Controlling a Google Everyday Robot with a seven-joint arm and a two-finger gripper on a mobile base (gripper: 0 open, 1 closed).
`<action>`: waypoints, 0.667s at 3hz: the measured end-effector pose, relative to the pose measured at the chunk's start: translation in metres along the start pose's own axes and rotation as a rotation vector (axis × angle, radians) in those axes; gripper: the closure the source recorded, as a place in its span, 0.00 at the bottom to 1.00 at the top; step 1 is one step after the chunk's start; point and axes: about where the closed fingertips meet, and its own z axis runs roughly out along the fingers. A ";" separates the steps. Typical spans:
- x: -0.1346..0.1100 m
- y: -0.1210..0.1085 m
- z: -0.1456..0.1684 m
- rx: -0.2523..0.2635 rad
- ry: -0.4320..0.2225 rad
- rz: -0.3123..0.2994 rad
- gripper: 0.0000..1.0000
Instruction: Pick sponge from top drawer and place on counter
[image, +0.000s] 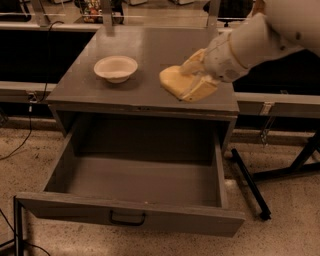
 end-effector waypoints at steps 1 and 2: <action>0.041 -0.023 -0.001 0.135 -0.043 0.099 1.00; 0.073 -0.052 0.002 0.219 -0.061 0.182 1.00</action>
Offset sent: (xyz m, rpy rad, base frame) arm 0.1050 -0.0935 -0.0244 0.2435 -0.0885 -0.3463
